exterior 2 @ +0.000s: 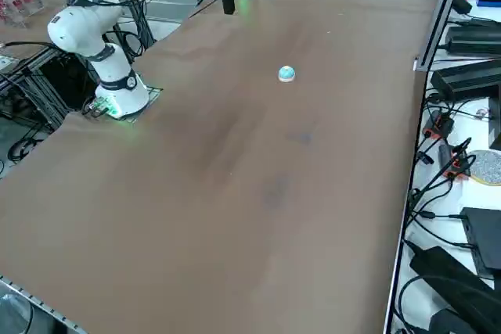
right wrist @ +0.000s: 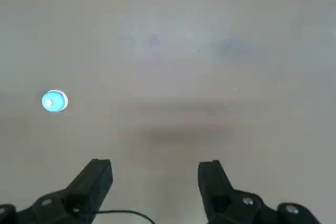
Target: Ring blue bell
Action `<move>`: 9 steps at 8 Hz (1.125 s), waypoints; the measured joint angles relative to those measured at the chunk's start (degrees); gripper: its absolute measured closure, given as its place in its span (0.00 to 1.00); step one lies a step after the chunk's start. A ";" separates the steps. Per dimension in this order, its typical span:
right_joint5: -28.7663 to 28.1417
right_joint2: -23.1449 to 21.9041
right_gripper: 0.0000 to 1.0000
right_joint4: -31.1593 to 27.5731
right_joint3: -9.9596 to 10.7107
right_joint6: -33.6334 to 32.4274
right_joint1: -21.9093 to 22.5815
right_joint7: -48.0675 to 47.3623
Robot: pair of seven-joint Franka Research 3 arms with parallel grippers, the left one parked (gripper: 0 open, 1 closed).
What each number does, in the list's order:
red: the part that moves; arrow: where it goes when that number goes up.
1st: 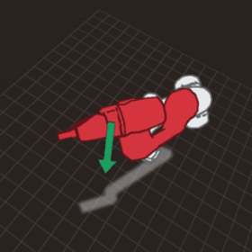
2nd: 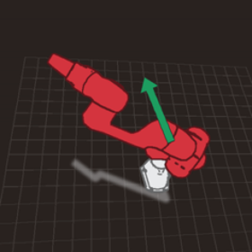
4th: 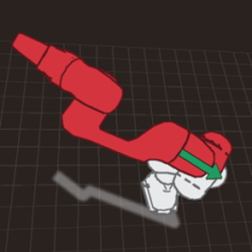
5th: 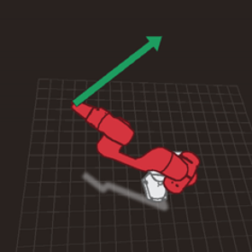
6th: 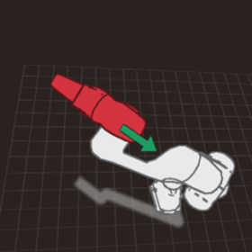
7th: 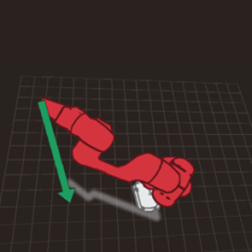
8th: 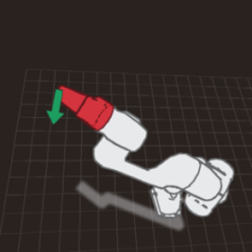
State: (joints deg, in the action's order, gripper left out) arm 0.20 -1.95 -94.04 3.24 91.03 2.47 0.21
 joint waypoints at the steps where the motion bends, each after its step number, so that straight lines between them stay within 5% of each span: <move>1: 0.00 0.00 0.00 0.00 0.00 0.00 0.00 0.03; 9: 0.00 0.06 0.00 0.00 0.00 -2.02 0.00 0.07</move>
State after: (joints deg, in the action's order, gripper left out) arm 0.20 -1.89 -94.03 3.24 89.01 2.47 0.28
